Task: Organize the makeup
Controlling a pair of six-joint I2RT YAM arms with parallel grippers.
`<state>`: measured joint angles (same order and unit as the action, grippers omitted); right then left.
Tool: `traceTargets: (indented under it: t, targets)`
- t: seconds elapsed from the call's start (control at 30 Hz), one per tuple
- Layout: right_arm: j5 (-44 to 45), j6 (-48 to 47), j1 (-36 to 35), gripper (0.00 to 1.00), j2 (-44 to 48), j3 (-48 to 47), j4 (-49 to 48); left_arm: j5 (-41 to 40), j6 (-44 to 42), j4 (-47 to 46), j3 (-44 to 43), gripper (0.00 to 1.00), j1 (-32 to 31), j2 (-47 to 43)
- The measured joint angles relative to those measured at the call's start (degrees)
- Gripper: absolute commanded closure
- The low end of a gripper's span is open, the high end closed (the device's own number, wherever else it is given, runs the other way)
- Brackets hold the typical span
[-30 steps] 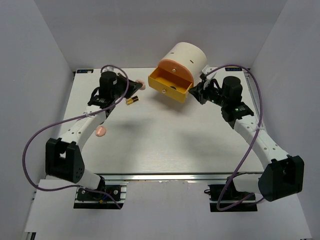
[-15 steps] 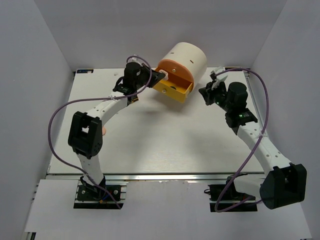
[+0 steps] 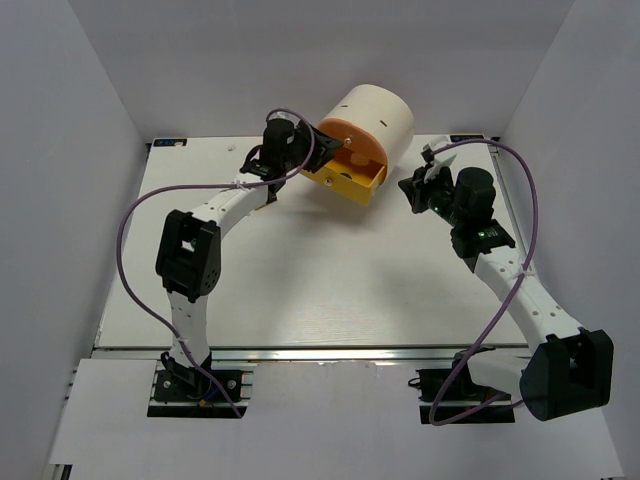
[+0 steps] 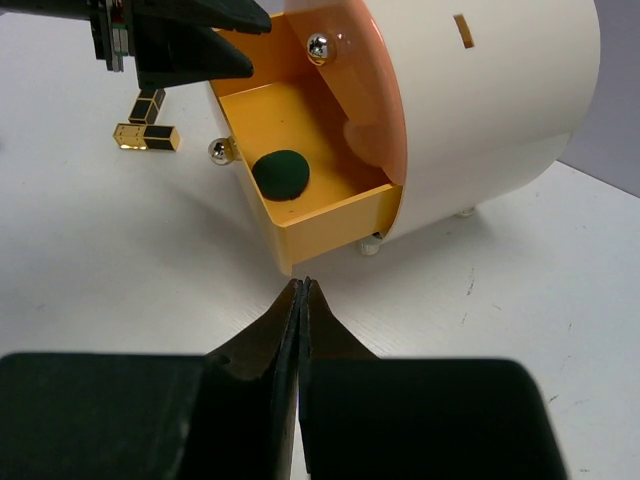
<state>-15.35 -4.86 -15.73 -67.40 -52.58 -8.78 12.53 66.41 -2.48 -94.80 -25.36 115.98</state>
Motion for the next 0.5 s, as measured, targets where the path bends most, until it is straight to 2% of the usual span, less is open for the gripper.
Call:
traceTargets:
  t: [0.03,0.13,0.17,0.2,0.23,0.27,0.3,0.4,0.5]
  targets:
    - [-0.02,0.00,0.02,1.00,0.02,0.00,-0.04,-0.02,-0.02,0.42,-0.42,0.43,0.00,0.00]
    - [-0.61,-0.22,0.02,1.00,0.07,0.00,-0.02,-0.04,-0.57,1.18,-1.88,0.54,0.02,0.00]
    - [-1.42,-0.55,0.02,1.00,0.07,0.00,0.04,-0.09,-1.03,1.42,-2.40,0.65,0.00,0.00]
    - [-2.36,-1.31,0.02,1.00,0.07,0.00,0.13,-0.22,-1.62,1.86,-2.93,0.72,0.00,-0.04]
    - [-3.65,-2.01,0.07,0.97,0.07,0.00,0.35,-0.52,-2.27,2.34,-3.37,0.79,0.02,-0.15]
    - [-5.81,-3.15,0.15,0.94,0.07,0.00,0.90,-0.85,-3.26,2.97,-3.56,0.92,0.07,-0.39]
    - [-7.80,-4.26,0.26,0.92,0.07,0.00,1.57,-1.14,-3.96,3.82,-3.56,0.96,0.15,-0.87]
    - [-14.45,-7.50,0.28,0.85,0.07,0.00,3.98,-1.64,-6.21,6.08,-2.21,1.00,0.74,-3.61]
    - [-19.65,-10.03,0.26,0.83,0.07,0.00,6.16,-2.16,-7.74,8.22,5.29,1.00,2.91,-11.21]
